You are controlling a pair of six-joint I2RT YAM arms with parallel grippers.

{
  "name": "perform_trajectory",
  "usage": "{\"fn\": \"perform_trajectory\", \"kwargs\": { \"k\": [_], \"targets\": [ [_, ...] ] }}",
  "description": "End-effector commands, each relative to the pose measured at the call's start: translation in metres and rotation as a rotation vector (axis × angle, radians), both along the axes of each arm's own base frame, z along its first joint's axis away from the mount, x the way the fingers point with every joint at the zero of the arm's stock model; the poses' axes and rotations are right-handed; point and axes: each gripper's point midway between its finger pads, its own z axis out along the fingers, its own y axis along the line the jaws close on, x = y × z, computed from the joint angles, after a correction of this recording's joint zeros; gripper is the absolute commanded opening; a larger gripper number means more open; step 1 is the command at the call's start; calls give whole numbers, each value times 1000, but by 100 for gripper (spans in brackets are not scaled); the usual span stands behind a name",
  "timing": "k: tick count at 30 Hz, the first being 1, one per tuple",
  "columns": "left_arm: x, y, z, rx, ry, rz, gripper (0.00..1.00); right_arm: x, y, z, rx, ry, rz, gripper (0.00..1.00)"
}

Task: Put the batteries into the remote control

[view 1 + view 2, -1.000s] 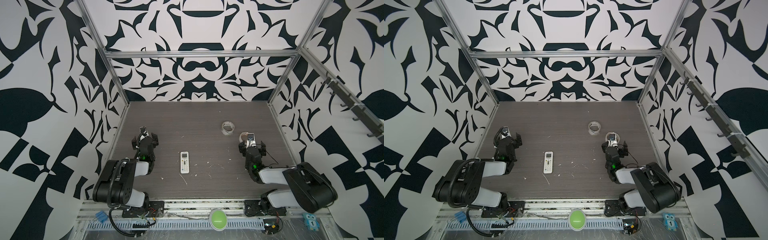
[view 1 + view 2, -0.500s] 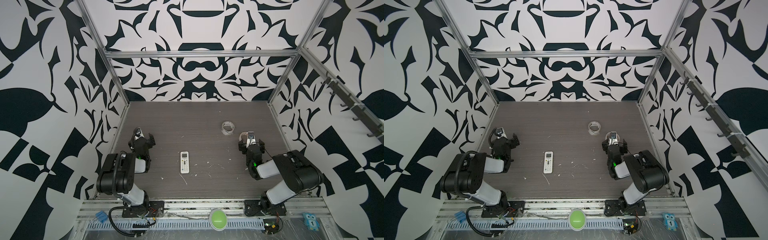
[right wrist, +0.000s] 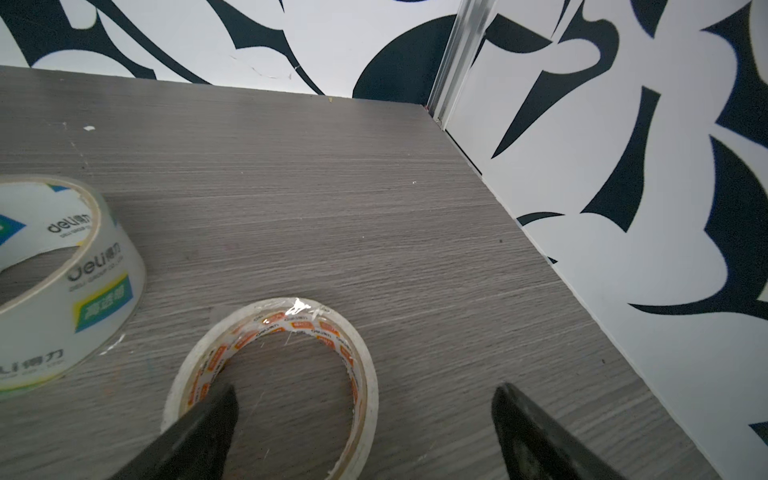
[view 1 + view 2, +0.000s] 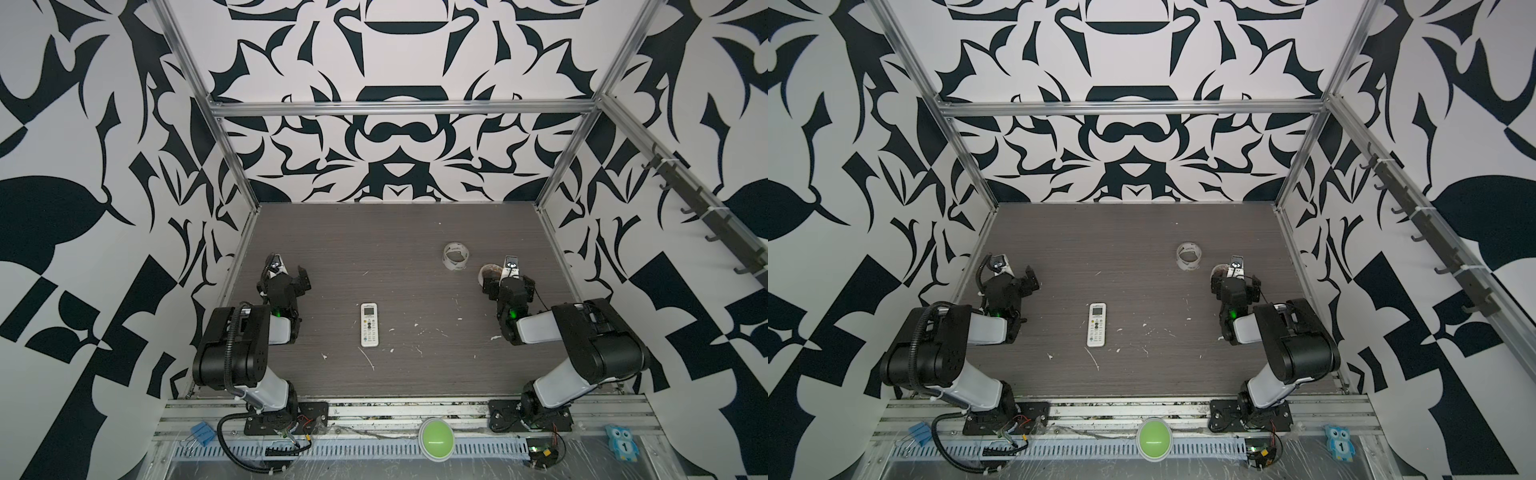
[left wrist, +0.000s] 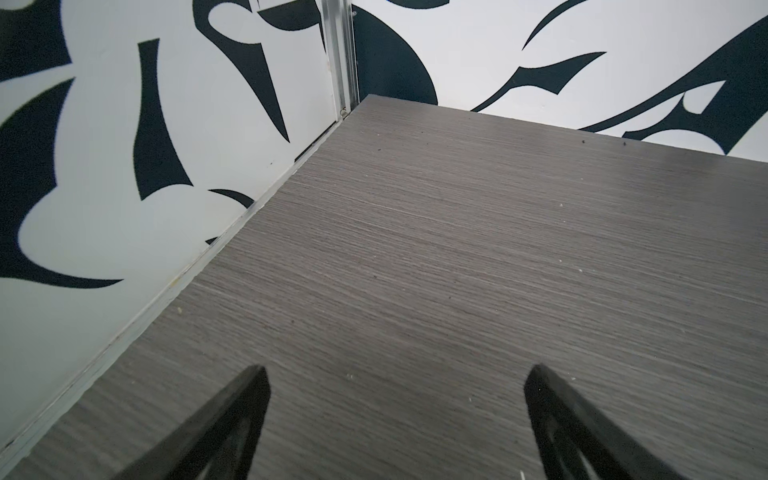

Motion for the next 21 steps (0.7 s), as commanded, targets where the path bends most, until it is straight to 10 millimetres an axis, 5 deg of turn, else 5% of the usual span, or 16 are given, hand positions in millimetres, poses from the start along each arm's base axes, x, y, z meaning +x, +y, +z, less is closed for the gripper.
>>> {"fn": "perform_trajectory", "kwargs": {
  "k": [1,21],
  "targets": [
    [3,0,6,-12,-21,0,99,5,2,13,22,-46,1,100],
    [3,-1,6,-11,-20,-4,99,-6,5,18,25,-112,28,100]
  ]
}}
